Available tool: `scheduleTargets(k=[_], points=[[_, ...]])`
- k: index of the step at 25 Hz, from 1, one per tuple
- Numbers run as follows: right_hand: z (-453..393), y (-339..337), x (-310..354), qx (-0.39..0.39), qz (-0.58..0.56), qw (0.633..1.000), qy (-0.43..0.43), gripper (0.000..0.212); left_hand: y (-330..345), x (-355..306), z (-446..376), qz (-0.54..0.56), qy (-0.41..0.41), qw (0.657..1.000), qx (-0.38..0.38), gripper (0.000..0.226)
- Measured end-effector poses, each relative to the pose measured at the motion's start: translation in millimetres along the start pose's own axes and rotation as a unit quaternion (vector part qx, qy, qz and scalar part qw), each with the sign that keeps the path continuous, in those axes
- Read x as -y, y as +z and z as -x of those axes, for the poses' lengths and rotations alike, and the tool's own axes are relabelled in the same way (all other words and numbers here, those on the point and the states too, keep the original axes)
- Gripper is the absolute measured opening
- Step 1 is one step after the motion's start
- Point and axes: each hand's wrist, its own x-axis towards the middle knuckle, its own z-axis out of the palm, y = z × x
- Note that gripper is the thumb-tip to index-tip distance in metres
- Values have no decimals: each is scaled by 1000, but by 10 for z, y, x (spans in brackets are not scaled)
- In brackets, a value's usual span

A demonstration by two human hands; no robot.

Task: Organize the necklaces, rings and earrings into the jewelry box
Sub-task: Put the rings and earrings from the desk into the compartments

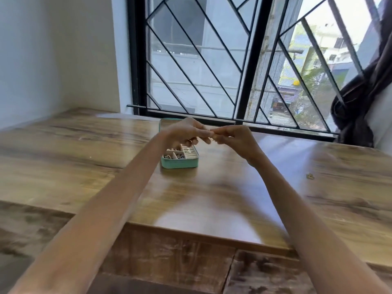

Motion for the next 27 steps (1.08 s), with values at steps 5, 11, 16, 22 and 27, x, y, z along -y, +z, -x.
scheduleTargets(k=[5,11,16,22,27], points=[[-277,477,-95,35,47,998,-17,15,-339,268,147,-106,0,991,-82,13],[-207,624,-201,2,126,992,-23,6,-343,382,53,-196,22,979,-50,19],[-200,651,-194,7,178,983,-32,9,-309,407,79,-209,32,976,-56,17],[-181,677,-250,14,198,980,-27,10,-285,413,127,-184,30,981,-50,16],[-128,634,-231,32,194,980,-39,11,-276,442,136,-208,34,975,-62,16]])
